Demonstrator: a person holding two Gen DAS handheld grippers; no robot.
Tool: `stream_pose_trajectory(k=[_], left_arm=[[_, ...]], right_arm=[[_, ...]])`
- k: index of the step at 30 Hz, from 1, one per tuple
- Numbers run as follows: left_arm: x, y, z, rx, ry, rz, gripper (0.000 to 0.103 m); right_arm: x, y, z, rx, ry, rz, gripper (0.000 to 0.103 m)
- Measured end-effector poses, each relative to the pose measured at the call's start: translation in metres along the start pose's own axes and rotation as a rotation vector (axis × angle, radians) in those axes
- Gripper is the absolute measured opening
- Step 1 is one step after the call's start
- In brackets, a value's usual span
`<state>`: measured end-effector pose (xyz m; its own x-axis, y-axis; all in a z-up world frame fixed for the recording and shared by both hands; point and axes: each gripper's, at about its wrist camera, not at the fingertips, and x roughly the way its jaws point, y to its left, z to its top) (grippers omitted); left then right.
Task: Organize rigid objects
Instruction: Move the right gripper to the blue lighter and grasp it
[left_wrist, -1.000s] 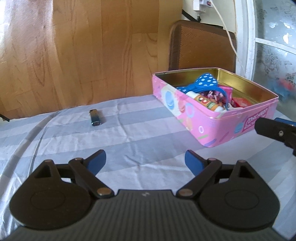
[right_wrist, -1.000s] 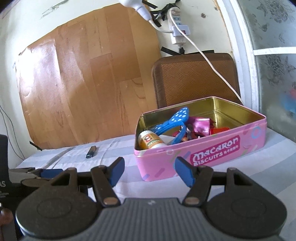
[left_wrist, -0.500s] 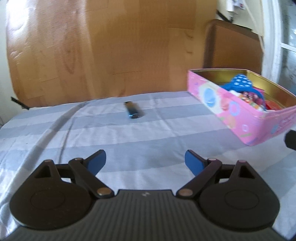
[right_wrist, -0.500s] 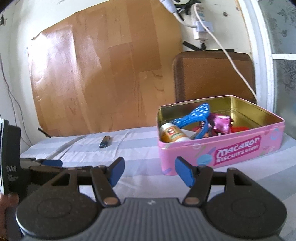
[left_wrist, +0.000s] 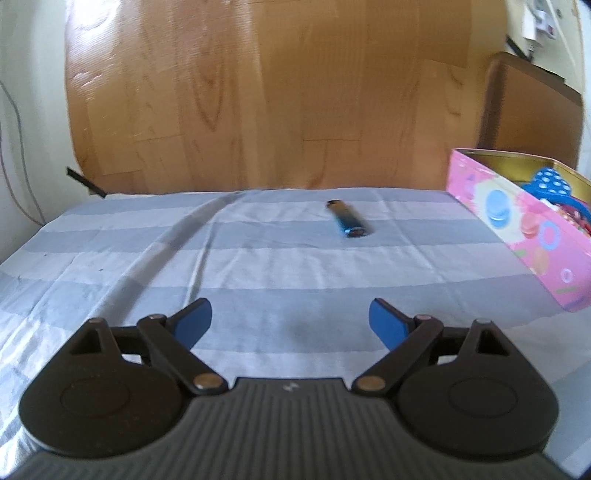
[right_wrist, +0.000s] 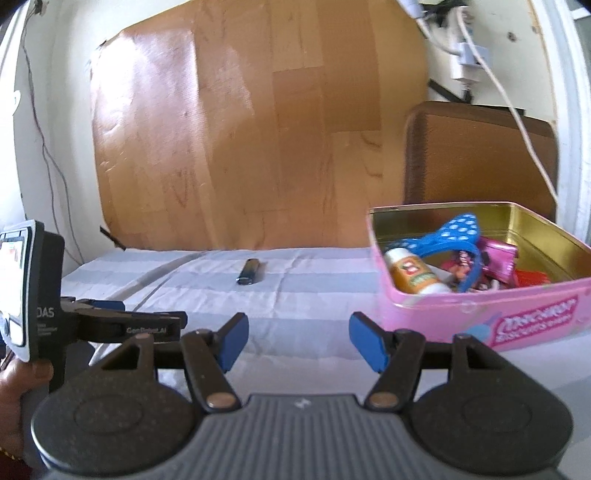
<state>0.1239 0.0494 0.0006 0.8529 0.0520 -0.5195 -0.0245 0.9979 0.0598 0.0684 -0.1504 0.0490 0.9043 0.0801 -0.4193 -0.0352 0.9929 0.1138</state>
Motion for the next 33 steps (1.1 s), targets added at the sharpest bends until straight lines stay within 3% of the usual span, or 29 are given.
stream_pose_trajectory(k=[6, 13, 16, 21, 25, 30, 32, 33], left_arm=[[0.006, 0.014, 0.000, -0.061, 0.003, 0.026, 0.094], [0.014, 0.022, 0.001, -0.116, 0.043, 0.006, 0.094], [0.017, 0.027, 0.001, -0.144, 0.056, -0.001, 0.094], [0.019, 0.037, 0.001, -0.211, 0.062, 0.009, 0.094], [0.019, 0.043, 0.002, -0.243, 0.056, 0.023, 0.094], [0.021, 0.045, 0.004, -0.243, 0.050, 0.037, 0.094], [0.022, 0.046, 0.004, -0.244, 0.052, 0.038, 0.094], [0.022, 0.046, 0.004, -0.245, 0.054, 0.037, 0.094]], right_arm=[[0.022, 0.015, 0.001, -0.044, 0.028, 0.022, 0.062], [0.056, 0.022, 0.003, -0.067, 0.072, 0.039, 0.062], [0.077, 0.025, 0.007, -0.081, 0.085, 0.047, 0.055], [0.124, 0.037, 0.025, -0.100, 0.096, 0.058, 0.048], [0.170, 0.047, 0.042, -0.071, 0.145, 0.114, 0.046], [0.228, 0.061, 0.051, -0.066, 0.223, 0.060, 0.044], [0.246, 0.062, 0.050, -0.052, 0.270, 0.063, 0.037], [0.249, 0.063, 0.050, -0.060, 0.262, 0.056, 0.027]])
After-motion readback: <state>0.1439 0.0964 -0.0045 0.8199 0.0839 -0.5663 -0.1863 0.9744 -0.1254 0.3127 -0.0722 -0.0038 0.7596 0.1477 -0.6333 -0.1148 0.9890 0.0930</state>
